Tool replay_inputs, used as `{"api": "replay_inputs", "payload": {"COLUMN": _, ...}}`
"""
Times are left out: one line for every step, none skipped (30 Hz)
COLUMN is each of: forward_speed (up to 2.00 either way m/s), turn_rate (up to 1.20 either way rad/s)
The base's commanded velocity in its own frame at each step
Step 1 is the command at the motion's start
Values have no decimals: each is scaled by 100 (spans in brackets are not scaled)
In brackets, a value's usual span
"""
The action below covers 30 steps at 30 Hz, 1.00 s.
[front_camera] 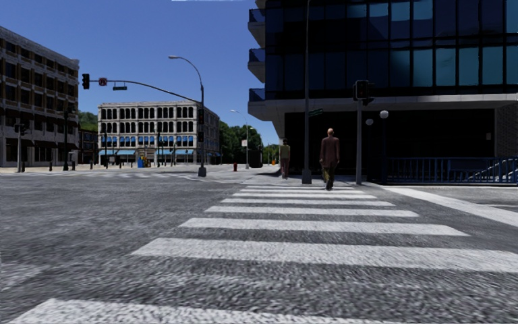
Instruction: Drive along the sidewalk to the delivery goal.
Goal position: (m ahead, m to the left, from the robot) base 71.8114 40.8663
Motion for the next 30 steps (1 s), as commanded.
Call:
{"api": "replay_inputs", "payload": {"forward_speed": 200, "turn_rate": -30}}
{"api": "replay_inputs", "payload": {"forward_speed": 200, "turn_rate": -14}}
{"api": "replay_inputs", "payload": {"forward_speed": 200, "turn_rate": 0}}
{"api": "replay_inputs", "payload": {"forward_speed": 200, "turn_rate": 0}}
{"api": "replay_inputs", "payload": {"forward_speed": 200, "turn_rate": 0}}
{"api": "replay_inputs", "payload": {"forward_speed": 200, "turn_rate": 0}}
{"api": "replay_inputs", "payload": {"forward_speed": 200, "turn_rate": 0}}
{"api": "replay_inputs", "payload": {"forward_speed": 200, "turn_rate": 0}}
{"api": "replay_inputs", "payload": {"forward_speed": 200, "turn_rate": 0}}
{"api": "replay_inputs", "payload": {"forward_speed": 200, "turn_rate": 0}}
{"api": "replay_inputs", "payload": {"forward_speed": 200, "turn_rate": 0}}
{"api": "replay_inputs", "payload": {"forward_speed": 200, "turn_rate": 0}}
{"api": "replay_inputs", "payload": {"forward_speed": 200, "turn_rate": 0}}
{"api": "replay_inputs", "payload": {"forward_speed": 200, "turn_rate": 0}}
{"api": "replay_inputs", "payload": {"forward_speed": 200, "turn_rate": 0}}
{"api": "replay_inputs", "payload": {"forward_speed": 200, "turn_rate": 0}}
{"api": "replay_inputs", "payload": {"forward_speed": 200, "turn_rate": 0}}
{"api": "replay_inputs", "payload": {"forward_speed": 200, "turn_rate": 0}}
{"api": "replay_inputs", "payload": {"forward_speed": 200, "turn_rate": 0}}
{"api": "replay_inputs", "payload": {"forward_speed": 200, "turn_rate": 0}}
{"api": "replay_inputs", "payload": {"forward_speed": 200, "turn_rate": 0}}
{"api": "replay_inputs", "payload": {"forward_speed": 200, "turn_rate": 0}}
{"api": "replay_inputs", "payload": {"forward_speed": 200, "turn_rate": 0}}
{"api": "replay_inputs", "payload": {"forward_speed": 200, "turn_rate": 0}}
{"api": "replay_inputs", "payload": {"forward_speed": 200, "turn_rate": 0}}
{"api": "replay_inputs", "payload": {"forward_speed": 200, "turn_rate": 0}}
{"api": "replay_inputs", "payload": {"forward_speed": 200, "turn_rate": 0}}
{"api": "replay_inputs", "payload": {"forward_speed": 200, "turn_rate": 0}}
{"api": "replay_inputs", "payload": {"forward_speed": 200, "turn_rate": 0}}
{"api": "replay_inputs", "payload": {"forward_speed": 200, "turn_rate": 0}}
